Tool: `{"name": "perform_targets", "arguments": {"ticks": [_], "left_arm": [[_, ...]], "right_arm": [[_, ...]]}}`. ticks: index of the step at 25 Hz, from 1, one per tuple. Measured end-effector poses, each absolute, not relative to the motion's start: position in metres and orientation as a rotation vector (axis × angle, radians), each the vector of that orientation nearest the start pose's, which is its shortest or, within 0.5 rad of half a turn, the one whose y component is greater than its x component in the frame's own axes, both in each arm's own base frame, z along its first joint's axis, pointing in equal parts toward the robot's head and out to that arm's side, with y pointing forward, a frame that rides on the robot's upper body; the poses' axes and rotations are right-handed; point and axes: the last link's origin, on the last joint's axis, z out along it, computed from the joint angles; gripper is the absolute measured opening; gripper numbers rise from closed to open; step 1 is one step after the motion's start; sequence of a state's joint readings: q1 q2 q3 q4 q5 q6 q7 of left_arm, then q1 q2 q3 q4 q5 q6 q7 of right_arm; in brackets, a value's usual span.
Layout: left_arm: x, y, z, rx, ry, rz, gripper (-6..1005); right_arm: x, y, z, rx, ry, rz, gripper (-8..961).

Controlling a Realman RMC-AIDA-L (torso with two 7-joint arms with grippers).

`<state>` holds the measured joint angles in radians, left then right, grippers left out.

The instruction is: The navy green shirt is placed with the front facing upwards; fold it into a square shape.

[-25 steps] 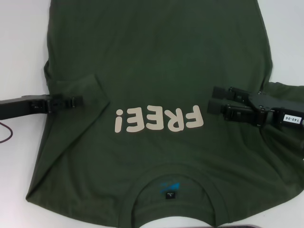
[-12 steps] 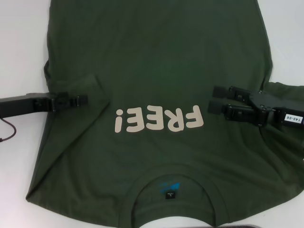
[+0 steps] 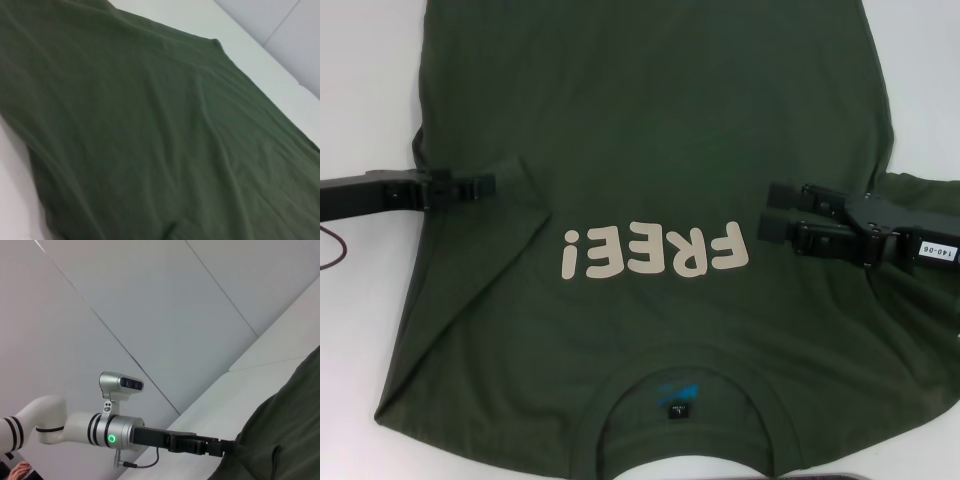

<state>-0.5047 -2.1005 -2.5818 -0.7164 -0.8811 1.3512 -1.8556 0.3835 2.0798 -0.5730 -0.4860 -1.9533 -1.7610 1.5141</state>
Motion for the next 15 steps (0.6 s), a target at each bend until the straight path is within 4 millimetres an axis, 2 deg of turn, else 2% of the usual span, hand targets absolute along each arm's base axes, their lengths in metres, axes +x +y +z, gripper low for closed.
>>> {"name": "perform_targets", "arguments": {"ticks": [15], "left_arm": [[-0.3205, 0.3359, 0.0012, -2.36, -1.311, -0.401, 756]], "right_arm": [[0.2925, 0.2588, -0.0084, -2.598, 1.166, 1.1, 924]]}}
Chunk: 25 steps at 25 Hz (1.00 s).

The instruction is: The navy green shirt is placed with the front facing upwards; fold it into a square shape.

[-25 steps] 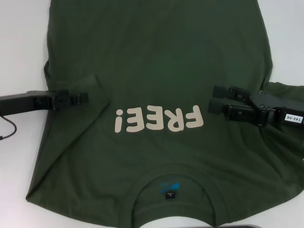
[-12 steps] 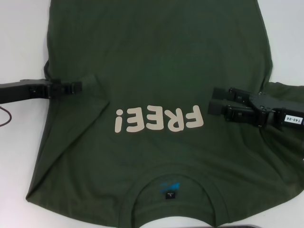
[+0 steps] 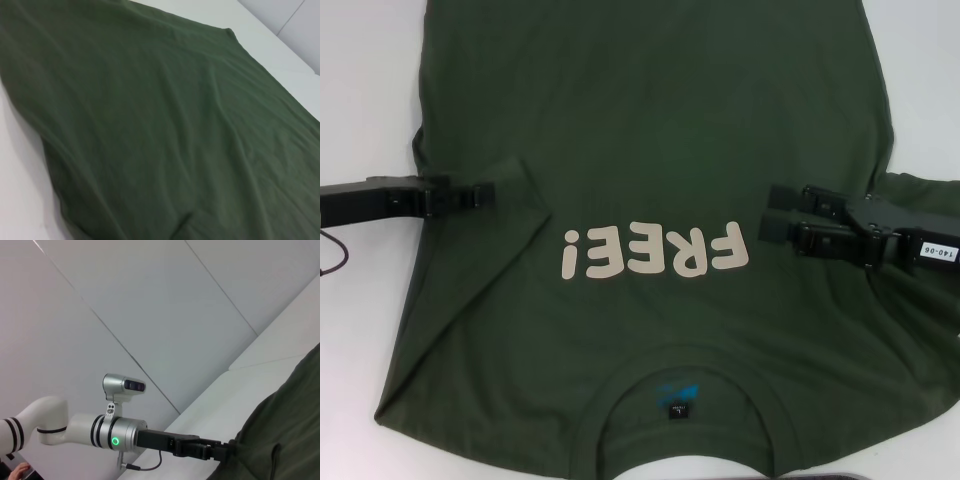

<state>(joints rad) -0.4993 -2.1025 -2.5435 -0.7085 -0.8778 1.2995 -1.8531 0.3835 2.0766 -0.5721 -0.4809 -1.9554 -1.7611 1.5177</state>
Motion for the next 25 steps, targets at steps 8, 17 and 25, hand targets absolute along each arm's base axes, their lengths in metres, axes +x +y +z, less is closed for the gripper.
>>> {"name": "perform_targets", "arguments": {"ticks": [8, 17, 25], "left_arm": [[-0.3221, 0.3321, -0.0007, -2.362, -1.324, -0.402, 745], [-0.3174, 0.3267, -0.0056, -2.419, -1.327, -0.399, 732], [-0.317, 0.3266, -0.0053, -2.423, -1.325, -0.399, 721]], "right_arm": [[0.292, 0.2594, -0.0078, -2.6, 1.16, 1.099, 922], [0.291, 0.2612, -0.0069, -2.601, 1.151, 1.1, 924], [0.2906, 0.2628, -0.0067, -2.601, 1.147, 1.097, 920]]}}
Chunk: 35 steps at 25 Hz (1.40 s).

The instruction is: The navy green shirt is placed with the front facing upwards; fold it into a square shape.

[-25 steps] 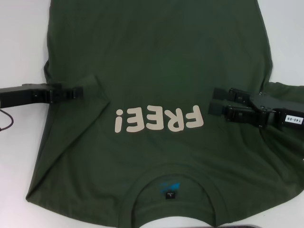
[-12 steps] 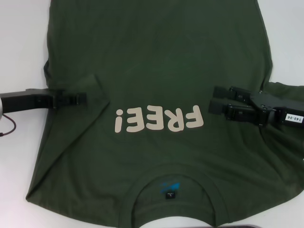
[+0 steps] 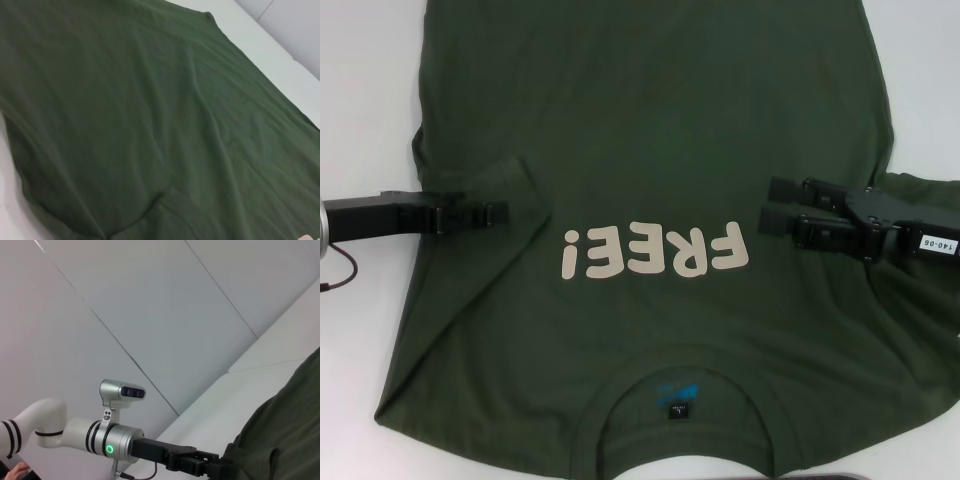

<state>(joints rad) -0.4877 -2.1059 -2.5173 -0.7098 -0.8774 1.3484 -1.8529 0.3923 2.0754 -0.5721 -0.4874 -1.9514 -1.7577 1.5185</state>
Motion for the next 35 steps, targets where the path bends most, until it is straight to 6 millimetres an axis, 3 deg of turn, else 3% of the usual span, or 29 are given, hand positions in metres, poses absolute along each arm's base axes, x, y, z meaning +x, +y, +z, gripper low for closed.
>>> {"name": "perform_targets", "arguments": {"ticks": [13, 30, 35], "left_arm": [[-0.3198, 0.3296, -0.0033, -2.406, -1.329, -0.368, 703], [-0.3187, 0.3299, -0.0028, -2.412, -1.325, -0.364, 29], [-0.317, 0.329, -0.003, -2.421, -1.329, -0.378, 4]], "right_arm": [[0.2911, 0.2628, -0.0062, -2.595, 1.147, 1.098, 918], [0.2919, 0.2623, -0.0056, -2.588, 1.149, 1.102, 915], [0.2931, 0.2622, -0.0045, -2.579, 1.148, 1.103, 915]]}}
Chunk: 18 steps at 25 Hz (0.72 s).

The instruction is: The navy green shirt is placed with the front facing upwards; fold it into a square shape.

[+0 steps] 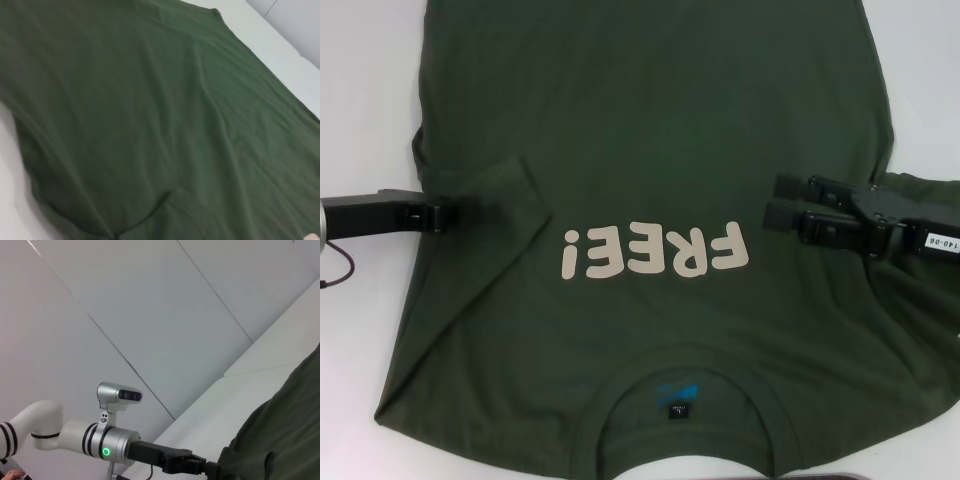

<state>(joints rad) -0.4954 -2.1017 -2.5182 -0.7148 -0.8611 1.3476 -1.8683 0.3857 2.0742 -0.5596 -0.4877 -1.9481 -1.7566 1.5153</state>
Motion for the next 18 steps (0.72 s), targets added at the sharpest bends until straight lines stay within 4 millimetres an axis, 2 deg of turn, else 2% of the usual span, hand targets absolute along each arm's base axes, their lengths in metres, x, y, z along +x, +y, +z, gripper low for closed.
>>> {"name": "perform_targets", "arguments": {"ticks": [10, 18], "left_arm": [[-0.303, 0.321, -0.002, -2.493, -1.39, -0.44, -1], [-0.295, 0.309, -0.008, -2.552, -1.472, -0.48, 0]], "right_arm": [[0.294, 0.263, -0.003, -2.577, 1.139, 1.098, 915], [0.294, 0.262, -0.003, -2.579, 1.138, 1.099, 915]]}}
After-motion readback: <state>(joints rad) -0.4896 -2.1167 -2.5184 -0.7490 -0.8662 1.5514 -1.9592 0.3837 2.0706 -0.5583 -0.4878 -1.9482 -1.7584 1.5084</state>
